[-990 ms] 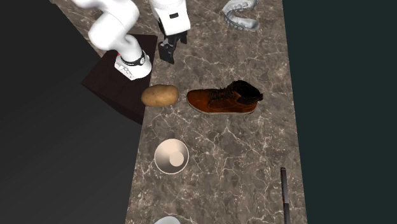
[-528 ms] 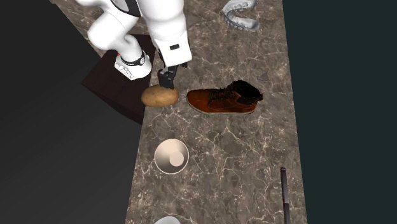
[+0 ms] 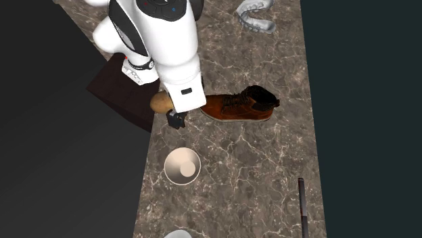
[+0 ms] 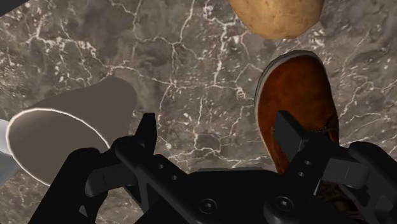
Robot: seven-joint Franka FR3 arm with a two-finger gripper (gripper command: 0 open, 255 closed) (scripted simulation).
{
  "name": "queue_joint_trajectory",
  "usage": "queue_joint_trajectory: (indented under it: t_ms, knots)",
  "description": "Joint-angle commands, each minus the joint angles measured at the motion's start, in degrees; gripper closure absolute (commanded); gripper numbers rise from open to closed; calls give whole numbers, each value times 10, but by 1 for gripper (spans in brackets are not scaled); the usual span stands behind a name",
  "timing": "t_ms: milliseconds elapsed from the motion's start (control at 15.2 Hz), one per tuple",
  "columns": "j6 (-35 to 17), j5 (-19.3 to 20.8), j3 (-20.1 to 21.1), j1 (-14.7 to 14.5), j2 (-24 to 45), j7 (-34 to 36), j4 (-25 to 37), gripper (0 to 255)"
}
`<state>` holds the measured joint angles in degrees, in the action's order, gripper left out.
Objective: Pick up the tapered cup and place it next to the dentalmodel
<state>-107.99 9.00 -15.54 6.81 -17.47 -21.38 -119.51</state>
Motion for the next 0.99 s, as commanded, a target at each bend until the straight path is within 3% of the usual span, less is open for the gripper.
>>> queue_joint_trajectory:
  t_ms: [0,396,924]
  knots:
    - [-13,-2,-16,5,36,-22,29,0]
    - [-30,-24,-52,21,141,-83,133,0]
    - [-85,-28,-57,24,156,-86,92,0]
